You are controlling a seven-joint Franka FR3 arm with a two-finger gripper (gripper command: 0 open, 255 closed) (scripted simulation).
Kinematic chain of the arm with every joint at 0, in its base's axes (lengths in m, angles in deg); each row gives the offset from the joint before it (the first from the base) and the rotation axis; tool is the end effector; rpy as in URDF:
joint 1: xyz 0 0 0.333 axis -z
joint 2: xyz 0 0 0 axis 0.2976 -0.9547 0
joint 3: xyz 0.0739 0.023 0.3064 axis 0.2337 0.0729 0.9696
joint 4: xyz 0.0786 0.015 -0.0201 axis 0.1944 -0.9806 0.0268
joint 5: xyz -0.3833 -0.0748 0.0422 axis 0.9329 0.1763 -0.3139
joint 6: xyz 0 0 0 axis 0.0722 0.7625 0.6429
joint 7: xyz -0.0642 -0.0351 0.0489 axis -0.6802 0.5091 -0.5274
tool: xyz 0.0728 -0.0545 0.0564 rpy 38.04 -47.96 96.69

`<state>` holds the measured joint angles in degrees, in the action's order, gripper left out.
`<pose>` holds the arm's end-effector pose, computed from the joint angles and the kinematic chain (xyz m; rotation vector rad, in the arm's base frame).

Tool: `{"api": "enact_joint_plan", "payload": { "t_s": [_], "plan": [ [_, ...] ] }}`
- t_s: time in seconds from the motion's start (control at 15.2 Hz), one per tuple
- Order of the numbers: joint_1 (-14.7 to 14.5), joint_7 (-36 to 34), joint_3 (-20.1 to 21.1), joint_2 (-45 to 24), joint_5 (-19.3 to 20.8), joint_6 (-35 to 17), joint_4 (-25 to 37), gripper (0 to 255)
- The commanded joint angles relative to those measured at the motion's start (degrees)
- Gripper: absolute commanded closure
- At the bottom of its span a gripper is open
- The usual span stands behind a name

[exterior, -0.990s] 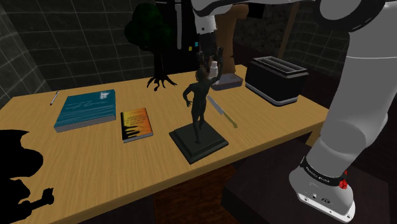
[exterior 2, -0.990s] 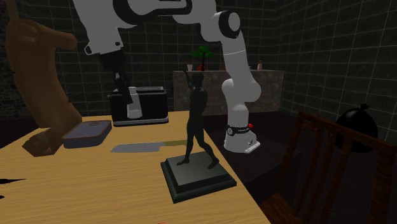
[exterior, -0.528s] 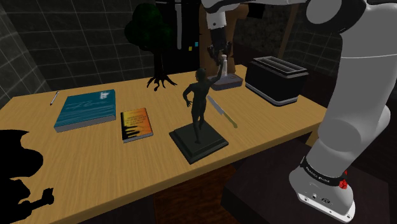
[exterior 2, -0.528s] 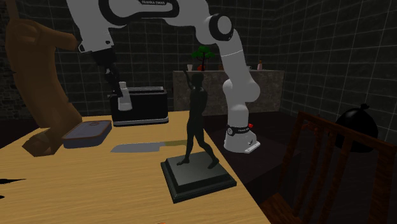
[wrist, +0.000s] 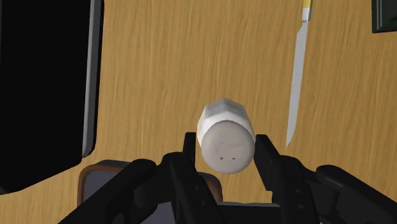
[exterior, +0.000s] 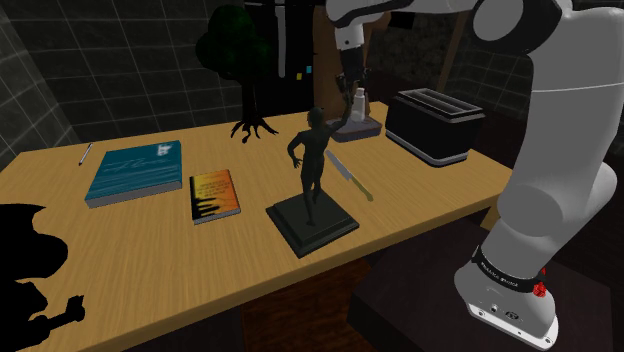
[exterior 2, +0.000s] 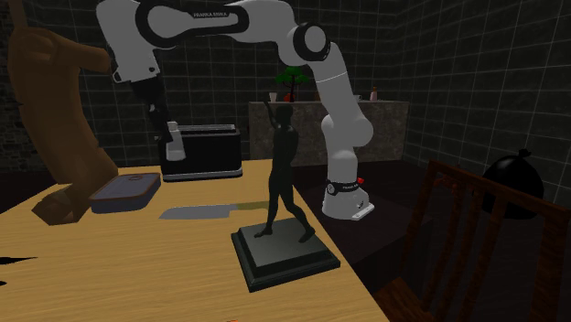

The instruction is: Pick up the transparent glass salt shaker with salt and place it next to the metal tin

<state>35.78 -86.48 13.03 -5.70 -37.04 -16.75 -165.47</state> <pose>0.6158 -0.1536 0.4952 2.9925 -0.5228 -0.4027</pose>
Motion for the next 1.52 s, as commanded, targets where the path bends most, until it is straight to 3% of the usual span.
{"api": "enact_joint_plan", "payload": {
  "t_s": [0.0, 1.45],
  "plan": [
    [0.1, 0.0, 0.0, 0.0, 0.0, -1.5, -1.5, 255],
    [0.4, -1.5, -0.3, -2.8, 0.5, -17.2, -14.5, 255]
  ]
}}
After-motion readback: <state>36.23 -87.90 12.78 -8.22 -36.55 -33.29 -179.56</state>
